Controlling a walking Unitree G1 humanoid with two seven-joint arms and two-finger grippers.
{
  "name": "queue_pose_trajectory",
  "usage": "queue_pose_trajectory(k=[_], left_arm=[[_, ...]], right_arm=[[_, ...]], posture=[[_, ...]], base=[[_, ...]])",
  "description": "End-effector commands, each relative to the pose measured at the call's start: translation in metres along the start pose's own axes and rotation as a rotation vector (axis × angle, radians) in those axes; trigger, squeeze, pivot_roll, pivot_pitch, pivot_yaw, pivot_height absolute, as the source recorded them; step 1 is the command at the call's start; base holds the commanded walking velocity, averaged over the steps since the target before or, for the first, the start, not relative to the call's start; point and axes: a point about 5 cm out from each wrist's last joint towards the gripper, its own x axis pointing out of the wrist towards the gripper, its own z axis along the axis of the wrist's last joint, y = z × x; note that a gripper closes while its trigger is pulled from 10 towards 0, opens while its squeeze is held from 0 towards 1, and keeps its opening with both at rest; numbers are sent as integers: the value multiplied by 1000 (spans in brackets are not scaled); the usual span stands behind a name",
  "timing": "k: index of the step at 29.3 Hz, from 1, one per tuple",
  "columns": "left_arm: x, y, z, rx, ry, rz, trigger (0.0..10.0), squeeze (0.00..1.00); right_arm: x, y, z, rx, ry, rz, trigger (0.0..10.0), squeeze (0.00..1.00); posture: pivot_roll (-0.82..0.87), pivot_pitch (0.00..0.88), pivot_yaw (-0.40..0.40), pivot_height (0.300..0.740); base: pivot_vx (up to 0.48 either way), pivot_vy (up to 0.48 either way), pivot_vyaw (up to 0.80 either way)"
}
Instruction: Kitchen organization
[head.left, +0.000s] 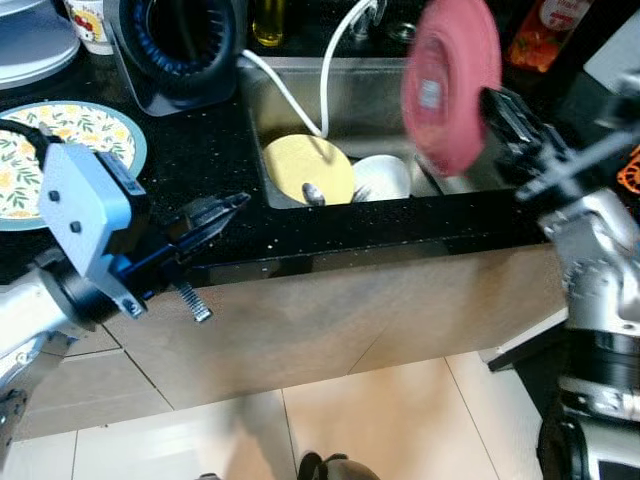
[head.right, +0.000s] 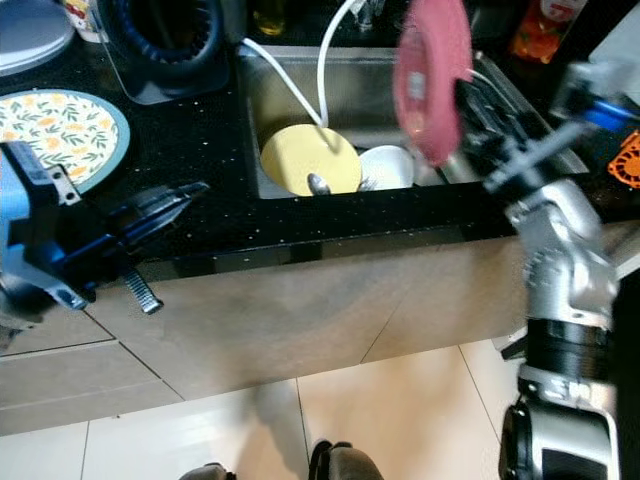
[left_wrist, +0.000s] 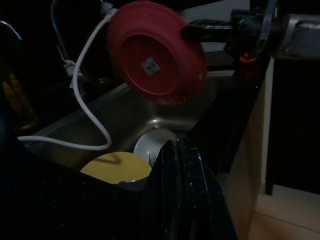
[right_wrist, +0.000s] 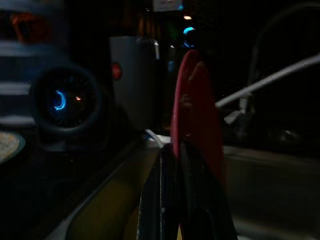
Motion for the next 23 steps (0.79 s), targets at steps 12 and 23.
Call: queue_pose_trajectory(k=[12,23], left_arm=[[6,-12,7,-43,-38,-31,10000,0],[1,-10,11,-61,-14,-9,10000,0]], right_arm=[[29,13,-18,-414,190,-39,0,0],[31,-4,-25,-615,280,-143,0,0]], posture=[[148,274,-88,740],[152,351,-85,740]], base=[[0,0,0],[0,0,0]])
